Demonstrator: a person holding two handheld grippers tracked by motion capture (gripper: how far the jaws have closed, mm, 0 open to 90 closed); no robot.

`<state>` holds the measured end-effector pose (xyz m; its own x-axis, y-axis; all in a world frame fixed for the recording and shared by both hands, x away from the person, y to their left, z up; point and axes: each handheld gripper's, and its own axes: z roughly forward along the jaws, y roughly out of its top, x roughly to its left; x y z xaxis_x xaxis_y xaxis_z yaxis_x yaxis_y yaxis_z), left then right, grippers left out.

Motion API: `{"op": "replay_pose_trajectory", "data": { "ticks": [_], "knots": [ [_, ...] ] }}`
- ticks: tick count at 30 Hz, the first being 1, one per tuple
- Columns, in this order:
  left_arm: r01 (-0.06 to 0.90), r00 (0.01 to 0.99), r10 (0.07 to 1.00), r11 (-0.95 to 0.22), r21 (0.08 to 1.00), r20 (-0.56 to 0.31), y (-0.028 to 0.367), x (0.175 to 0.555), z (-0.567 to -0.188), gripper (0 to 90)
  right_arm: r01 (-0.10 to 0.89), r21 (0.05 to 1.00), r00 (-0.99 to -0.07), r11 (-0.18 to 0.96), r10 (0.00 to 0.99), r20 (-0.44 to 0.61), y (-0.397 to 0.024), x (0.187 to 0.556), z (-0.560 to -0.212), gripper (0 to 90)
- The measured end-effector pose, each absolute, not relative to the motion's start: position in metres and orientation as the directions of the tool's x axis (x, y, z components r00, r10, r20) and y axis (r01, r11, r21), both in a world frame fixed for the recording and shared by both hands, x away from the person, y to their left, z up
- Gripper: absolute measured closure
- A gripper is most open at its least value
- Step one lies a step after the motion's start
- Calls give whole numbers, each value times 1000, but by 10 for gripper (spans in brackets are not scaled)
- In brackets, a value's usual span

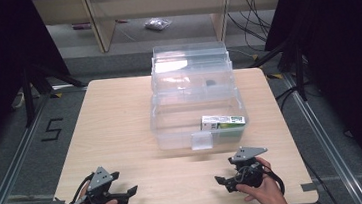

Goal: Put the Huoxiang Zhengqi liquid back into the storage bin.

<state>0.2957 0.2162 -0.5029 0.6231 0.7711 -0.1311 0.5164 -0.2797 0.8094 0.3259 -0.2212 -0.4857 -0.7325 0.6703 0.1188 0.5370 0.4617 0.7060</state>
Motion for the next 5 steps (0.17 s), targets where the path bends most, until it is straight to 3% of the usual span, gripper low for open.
{"op": "replay_pose_trajectory", "data": {
  "ticks": [5],
  "knots": [
    [518,624,771,-280,809,-132,216,296,-503,151,527,711,-736,465,668,109,-222,327,-486,165]
  ]
}}
